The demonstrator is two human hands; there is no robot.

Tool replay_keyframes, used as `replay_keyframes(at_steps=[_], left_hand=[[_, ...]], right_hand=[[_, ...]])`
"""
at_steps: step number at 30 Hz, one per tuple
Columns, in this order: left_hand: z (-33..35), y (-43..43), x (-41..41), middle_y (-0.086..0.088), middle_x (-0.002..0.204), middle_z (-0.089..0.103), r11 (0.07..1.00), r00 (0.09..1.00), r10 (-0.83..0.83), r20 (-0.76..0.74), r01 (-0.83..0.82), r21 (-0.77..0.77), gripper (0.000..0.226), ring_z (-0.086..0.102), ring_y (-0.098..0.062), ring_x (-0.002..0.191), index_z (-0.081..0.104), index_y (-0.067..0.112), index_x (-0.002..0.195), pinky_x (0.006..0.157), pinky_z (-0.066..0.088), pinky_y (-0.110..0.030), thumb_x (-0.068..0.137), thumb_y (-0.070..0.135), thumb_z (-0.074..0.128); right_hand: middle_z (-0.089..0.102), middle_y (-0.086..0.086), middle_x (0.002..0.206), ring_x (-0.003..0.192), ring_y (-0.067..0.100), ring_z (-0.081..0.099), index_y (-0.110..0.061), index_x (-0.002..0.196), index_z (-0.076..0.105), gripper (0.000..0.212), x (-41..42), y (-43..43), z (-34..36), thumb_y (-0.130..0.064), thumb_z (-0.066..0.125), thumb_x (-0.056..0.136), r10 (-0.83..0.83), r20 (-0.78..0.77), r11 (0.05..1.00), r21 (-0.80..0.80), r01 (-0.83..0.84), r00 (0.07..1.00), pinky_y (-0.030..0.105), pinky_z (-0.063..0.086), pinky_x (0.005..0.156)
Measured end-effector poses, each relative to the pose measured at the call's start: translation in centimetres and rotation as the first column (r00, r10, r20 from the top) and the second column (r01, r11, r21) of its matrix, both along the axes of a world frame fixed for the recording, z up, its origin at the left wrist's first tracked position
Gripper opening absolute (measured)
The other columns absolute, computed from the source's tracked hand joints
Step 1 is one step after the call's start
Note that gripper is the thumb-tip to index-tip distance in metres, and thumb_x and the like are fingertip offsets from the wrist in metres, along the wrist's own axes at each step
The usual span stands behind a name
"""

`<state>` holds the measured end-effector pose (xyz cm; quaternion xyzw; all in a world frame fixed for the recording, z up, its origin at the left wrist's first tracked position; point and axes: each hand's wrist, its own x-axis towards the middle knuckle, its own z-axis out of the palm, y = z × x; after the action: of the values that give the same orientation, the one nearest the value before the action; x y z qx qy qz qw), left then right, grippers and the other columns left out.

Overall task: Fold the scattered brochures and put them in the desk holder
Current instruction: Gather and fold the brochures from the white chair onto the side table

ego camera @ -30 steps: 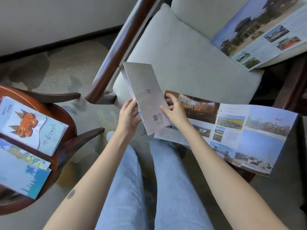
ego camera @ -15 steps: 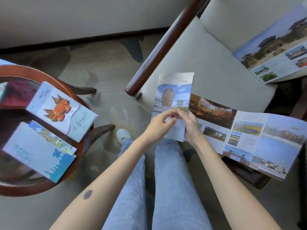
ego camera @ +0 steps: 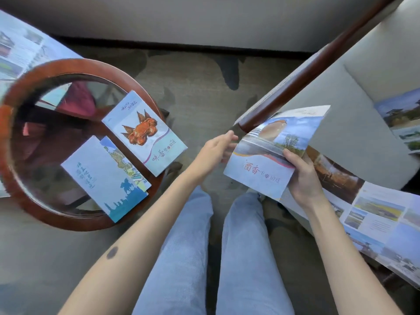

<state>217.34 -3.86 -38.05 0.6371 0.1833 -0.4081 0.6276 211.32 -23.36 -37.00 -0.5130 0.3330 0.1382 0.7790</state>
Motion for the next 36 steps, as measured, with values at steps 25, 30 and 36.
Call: replay_keyframes(at_steps=[25,30,36], left_hand=[[-6.7,19.0,-5.4,0.004,0.074,0.06,0.671,0.878,0.406,0.252,-0.474,0.57,0.017,0.054,-0.012,0.071,0.069,0.011,0.088,0.067,0.041,-0.022,0.08,0.025,0.071],[-8.2,20.8,-3.1,-0.002,0.081,0.065,0.625,0.864,0.434,0.258,-0.494,0.605,0.02,0.058,-0.015,0.075,0.068,0.007,0.093,0.068,0.043,-0.022,0.08,0.022,0.072],[-9.0,20.9,-1.6,-0.012,0.09,0.069,0.641,0.924,0.318,0.215,-0.376,0.669,0.015,0.064,-0.027,0.086,0.065,0.003,0.093,0.079,0.054,-0.037,0.086,0.016,0.063]], right_hand=[[0.063,-0.004,0.086,0.078,0.009,0.057,-0.013,0.101,0.066,0.019,9.4,23.1,-6.4,-0.011,0.064,0.083,0.65,-0.195,0.367,-0.765,-0.529,0.734,0.008,0.037,0.063],[0.063,-0.008,0.088,0.076,0.011,0.056,-0.018,0.098,0.064,0.016,11.6,26.0,-8.3,-0.015,0.063,0.083,0.668,-0.236,0.251,-0.821,-0.512,0.706,0.018,0.038,0.067],[0.066,-0.001,0.108,0.093,0.019,0.062,-0.02,0.102,0.062,0.019,12.9,26.8,-10.2,-0.017,0.061,0.084,0.626,-0.367,0.129,-0.822,-0.555,0.688,0.033,0.048,0.082]])
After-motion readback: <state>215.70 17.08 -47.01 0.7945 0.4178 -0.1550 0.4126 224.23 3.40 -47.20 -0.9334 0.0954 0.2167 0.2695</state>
